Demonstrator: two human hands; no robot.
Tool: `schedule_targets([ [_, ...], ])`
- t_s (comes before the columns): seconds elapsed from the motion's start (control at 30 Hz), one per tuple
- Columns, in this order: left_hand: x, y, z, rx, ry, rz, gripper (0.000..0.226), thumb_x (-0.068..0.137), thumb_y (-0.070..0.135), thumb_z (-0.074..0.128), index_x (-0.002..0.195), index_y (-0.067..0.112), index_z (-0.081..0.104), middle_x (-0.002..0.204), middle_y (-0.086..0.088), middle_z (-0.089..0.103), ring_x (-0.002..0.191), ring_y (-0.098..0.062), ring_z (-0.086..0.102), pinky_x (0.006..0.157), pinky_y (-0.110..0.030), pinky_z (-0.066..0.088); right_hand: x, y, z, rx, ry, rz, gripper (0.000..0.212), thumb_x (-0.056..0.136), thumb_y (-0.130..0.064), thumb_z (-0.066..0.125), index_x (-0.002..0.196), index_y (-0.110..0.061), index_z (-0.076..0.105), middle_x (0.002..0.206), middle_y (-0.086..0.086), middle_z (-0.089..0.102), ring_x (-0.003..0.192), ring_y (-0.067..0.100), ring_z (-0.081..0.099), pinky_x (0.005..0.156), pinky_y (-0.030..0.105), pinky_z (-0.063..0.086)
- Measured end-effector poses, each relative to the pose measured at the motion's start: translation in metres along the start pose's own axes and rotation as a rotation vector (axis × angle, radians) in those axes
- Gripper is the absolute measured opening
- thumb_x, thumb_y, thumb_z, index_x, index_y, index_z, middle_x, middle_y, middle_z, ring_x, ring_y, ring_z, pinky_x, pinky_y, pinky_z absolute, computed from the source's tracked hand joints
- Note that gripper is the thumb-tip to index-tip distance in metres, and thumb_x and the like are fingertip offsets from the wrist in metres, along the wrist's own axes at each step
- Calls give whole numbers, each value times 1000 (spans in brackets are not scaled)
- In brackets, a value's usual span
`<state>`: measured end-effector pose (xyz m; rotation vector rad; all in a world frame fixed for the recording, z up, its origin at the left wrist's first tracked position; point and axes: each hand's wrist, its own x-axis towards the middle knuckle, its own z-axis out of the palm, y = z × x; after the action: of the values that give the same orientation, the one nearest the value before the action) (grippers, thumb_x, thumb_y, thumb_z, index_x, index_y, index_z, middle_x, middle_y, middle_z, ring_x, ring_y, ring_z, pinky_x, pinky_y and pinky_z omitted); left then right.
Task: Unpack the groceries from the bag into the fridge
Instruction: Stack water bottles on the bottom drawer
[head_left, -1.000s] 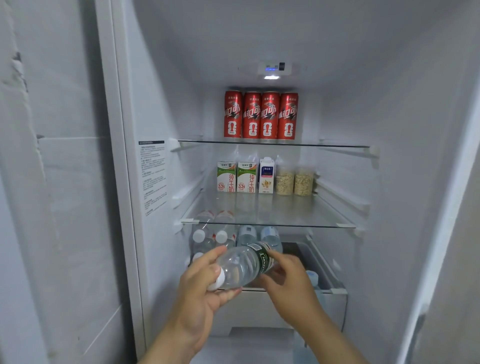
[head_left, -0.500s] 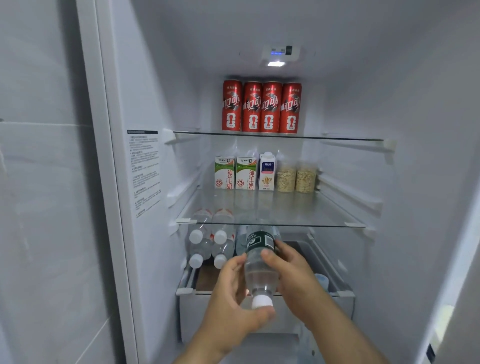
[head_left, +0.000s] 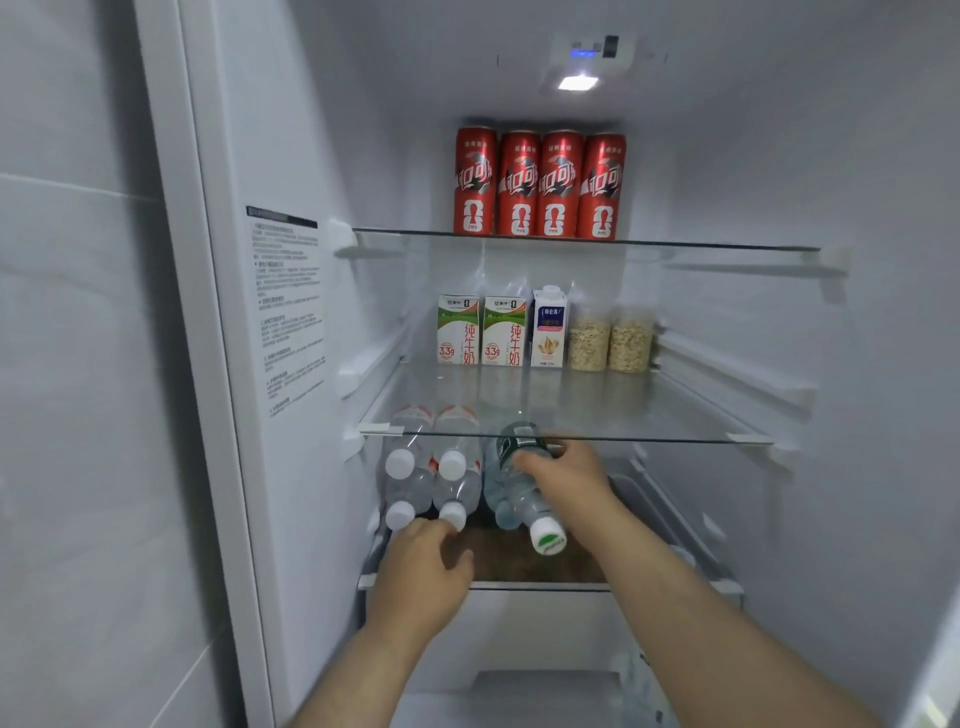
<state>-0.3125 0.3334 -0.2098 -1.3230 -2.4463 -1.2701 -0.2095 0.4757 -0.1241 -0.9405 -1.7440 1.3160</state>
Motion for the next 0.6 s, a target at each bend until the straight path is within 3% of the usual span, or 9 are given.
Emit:
schedule_targets([
  [0.13, 4, -2, -3, -55, 25, -3, 25, 86, 31, 66, 109, 20, 65, 100, 7, 61, 95, -12, 58, 84, -27, 50, 17, 1, 11, 15, 32, -4, 26, 77, -27, 77, 99, -18, 66, 92, 5, 70, 81, 21, 68, 66, 28, 54],
  [0.3, 9, 0, -3, -121, 62, -63, 12, 86, 31, 67, 88, 27, 55, 84, 11, 62, 79, -4, 58, 70, -29, 54, 30, 0, 19, 74, 44, 13, 39, 70, -41, 80, 100, -20, 66, 95, 3, 71, 85, 19, 68, 79, 36, 58],
  [0.43, 12, -2, -2, -126, 81, -75, 14, 86, 34, 66, 84, 26, 54, 83, 11, 62, 78, -7, 59, 69, -35, 55, 28, -2, 15, 64, -21, -41, 25, 77, -43, 78, 91, -25, 67, 92, -1, 72, 87, 17, 69, 85, 39, 57],
  [0.5, 12, -2, -2, -134, 80, -82, 16, 85, 35, 67, 84, 26, 54, 83, 11, 62, 78, -6, 58, 68, -33, 53, 26, 3, 11, 41, -88, -81, 19, 81, -40, 76, 92, -28, 67, 101, -2, 72, 96, 16, 68, 92, 40, 55],
  [0.53, 12, -1, -1, -136, 80, -84, 16, 85, 36, 67, 84, 26, 54, 83, 10, 61, 78, -6, 58, 67, -32, 53, 22, 4, 9, 13, -150, -102, 21, 81, -42, 76, 97, -31, 66, 109, -4, 71, 104, 17, 65, 97, 41, 52],
  [0.6, 12, 0, -1, -139, 74, -88, 15, 86, 36, 66, 86, 26, 55, 84, 11, 61, 78, -5, 57, 65, -28, 51, 18, 14, 7, -110, -283, -137, 63, 68, -64, 77, 122, -37, 59, 129, -8, 62, 121, 17, 56, 104, 45, 47],
])
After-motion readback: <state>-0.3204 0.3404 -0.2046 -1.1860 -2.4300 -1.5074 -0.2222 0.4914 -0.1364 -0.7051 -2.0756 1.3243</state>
